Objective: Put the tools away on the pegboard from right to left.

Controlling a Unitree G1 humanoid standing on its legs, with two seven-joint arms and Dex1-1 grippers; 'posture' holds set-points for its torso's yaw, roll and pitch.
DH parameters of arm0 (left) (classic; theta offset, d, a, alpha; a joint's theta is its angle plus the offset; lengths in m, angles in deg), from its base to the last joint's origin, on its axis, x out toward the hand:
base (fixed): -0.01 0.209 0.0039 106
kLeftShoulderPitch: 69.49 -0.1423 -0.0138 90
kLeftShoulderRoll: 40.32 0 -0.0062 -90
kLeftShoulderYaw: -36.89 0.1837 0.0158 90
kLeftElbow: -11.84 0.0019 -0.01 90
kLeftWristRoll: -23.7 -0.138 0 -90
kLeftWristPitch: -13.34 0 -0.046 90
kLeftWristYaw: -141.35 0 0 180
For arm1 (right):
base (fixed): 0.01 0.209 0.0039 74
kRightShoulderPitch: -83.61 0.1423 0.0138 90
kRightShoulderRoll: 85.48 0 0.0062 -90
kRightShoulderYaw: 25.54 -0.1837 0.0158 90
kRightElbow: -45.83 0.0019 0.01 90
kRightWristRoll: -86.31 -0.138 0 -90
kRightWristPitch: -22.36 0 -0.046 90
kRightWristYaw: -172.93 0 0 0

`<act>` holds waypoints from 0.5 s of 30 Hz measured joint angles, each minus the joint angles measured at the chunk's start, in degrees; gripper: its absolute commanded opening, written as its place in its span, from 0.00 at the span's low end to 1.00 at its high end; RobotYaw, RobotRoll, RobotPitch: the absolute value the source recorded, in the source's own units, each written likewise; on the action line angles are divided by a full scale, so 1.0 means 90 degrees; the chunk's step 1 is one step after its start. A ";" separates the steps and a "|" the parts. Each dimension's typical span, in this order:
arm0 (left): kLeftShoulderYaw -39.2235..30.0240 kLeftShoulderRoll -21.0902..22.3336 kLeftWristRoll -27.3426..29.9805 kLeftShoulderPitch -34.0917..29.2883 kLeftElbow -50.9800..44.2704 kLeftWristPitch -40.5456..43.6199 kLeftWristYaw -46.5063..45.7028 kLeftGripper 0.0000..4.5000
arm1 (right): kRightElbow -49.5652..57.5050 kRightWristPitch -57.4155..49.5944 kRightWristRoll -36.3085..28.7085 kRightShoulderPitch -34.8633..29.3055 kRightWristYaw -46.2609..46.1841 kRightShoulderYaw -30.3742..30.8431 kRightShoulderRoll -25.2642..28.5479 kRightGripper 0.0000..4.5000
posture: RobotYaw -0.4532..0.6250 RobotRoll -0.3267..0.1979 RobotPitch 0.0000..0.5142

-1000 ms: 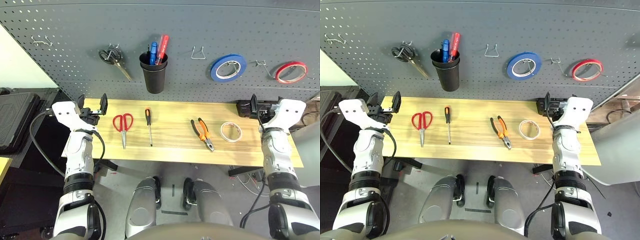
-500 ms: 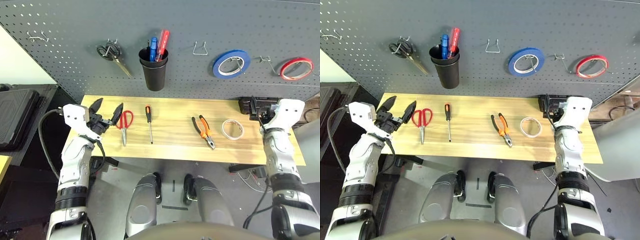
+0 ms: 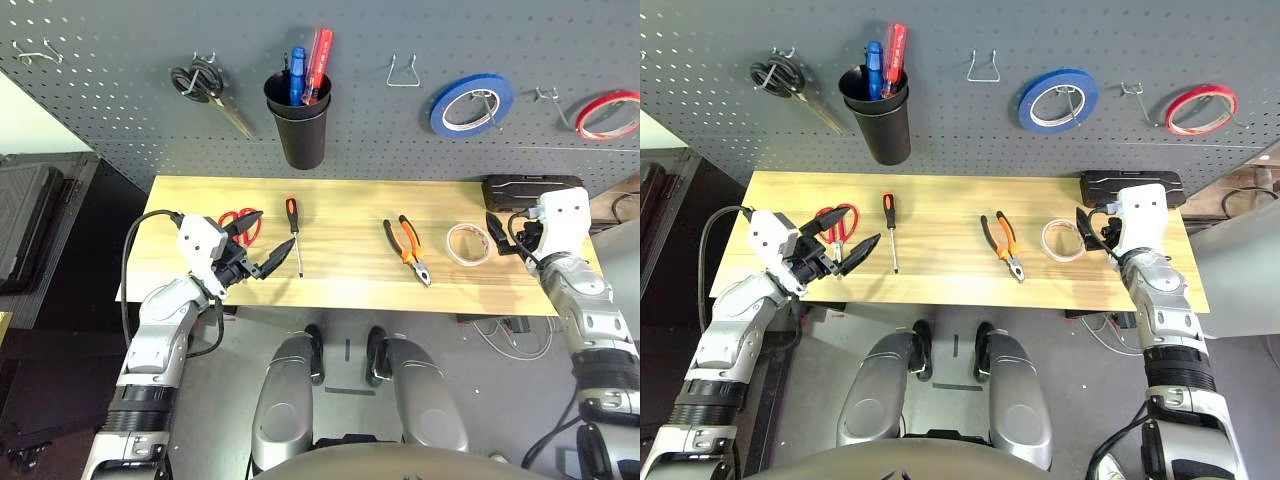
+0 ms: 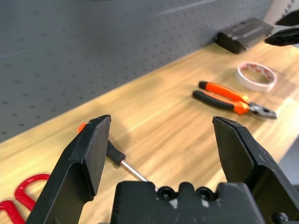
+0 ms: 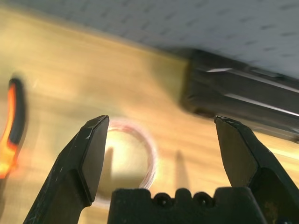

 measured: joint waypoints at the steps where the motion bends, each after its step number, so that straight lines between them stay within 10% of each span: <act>1: 0.0036 -0.0001 -0.0012 -0.0005 -0.0006 0.0000 0.0005 0.99 | 0.0000 -0.0154 0.0009 0.0081 0.0213 0.0119 0.0129 1.00 | 0.45 0.62 0.69; 15: 0.0179 -0.0013 -0.0045 -0.0210 -0.0533 0.0045 -0.0082 0.99 | -0.1205 -0.0784 0.0980 0.1402 0.3027 0.2078 0.1067 1.00 | 0.49 0.62 0.75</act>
